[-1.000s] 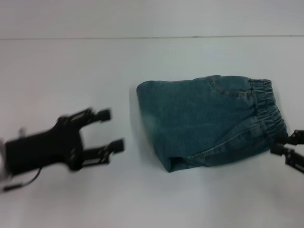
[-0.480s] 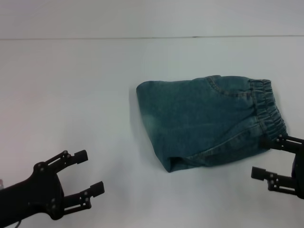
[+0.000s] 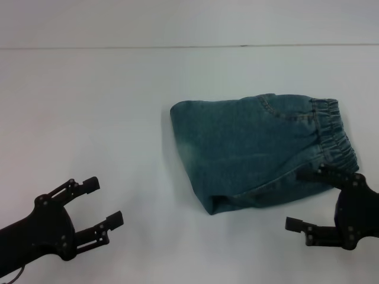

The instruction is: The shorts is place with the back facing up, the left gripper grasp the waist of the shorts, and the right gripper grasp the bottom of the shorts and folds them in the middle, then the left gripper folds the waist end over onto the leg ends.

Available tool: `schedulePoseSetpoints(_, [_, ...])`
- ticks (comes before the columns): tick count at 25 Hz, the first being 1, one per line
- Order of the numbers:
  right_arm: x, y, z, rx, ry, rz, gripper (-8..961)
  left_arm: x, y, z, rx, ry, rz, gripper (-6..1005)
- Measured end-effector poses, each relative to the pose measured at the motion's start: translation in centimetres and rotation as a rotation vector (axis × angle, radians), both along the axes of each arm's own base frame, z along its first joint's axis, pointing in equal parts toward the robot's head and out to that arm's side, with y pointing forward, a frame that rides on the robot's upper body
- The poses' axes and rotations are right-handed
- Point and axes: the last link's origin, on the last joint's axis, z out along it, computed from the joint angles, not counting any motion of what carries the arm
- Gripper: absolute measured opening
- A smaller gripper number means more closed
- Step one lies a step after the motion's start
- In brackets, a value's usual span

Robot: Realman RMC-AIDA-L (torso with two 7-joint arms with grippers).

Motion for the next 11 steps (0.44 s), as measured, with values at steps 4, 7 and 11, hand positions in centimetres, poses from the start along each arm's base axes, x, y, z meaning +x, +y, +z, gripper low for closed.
schedulePoseSetpoints(4, [-0.19, 0.4, -0.33, 0.006, 0.0, 0.008, 944, -0.38, -0.01, -0.26, 0.037, -0.03, 0.05, 889])
schedulePoseSetpoints(7, [-0.19, 0.41, -0.28, 0.015, 0.007, 0.008, 945, -0.45, -0.11, -0.27, 0.053, -0.043, 0.06, 889])
schedulePoseSetpoints(11, [0.1, 0.35, -0.16, 0.044, 0.0, 0.007, 944, -0.63, -0.48, -0.18, 0.075, -0.04, 0.055, 889])
